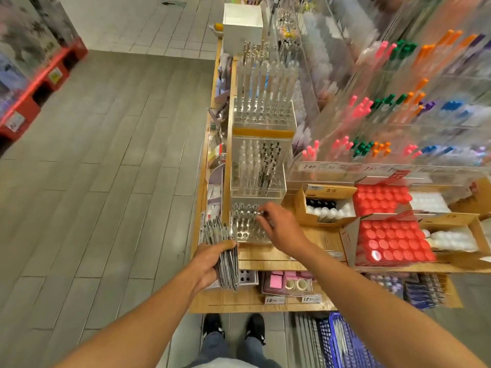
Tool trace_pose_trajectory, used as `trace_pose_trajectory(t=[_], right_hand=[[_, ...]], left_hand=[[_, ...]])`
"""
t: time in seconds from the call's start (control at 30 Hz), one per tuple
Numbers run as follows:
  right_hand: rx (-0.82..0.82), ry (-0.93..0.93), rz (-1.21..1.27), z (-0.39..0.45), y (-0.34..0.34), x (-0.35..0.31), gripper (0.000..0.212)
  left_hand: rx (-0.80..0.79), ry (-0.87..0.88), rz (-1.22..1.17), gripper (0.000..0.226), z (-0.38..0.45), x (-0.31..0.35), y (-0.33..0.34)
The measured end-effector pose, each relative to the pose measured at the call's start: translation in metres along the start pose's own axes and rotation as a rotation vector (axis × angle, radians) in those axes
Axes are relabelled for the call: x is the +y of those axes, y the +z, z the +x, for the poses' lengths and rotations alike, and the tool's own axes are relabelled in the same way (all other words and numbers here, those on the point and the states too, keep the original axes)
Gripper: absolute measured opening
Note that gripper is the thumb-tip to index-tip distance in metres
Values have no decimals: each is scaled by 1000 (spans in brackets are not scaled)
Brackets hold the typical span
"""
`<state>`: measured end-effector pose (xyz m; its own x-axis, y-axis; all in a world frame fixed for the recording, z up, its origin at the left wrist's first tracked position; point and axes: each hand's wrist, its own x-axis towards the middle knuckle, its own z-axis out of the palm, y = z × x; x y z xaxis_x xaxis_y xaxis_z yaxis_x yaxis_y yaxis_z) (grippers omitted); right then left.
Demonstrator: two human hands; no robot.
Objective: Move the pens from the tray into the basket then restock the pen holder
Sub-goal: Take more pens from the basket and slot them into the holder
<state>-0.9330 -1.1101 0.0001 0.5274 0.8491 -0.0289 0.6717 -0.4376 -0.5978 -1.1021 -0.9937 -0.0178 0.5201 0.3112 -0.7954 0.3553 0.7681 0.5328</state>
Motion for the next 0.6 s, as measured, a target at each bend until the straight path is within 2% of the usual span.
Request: trace_pose_trajectory(t=[0.2,0.43,0.6], right_hand=[[-46,20,-132,5,-1,-2,18],[-1,-63,-258,7,1,-4,15],[21,-111,-290,13,2,-7,8]], left_hand=[[-34,-9,3,32,3,7,-1],[-49,-13,40,23,10,11,-3],[-51,-1,32,31,13,16,-3]])
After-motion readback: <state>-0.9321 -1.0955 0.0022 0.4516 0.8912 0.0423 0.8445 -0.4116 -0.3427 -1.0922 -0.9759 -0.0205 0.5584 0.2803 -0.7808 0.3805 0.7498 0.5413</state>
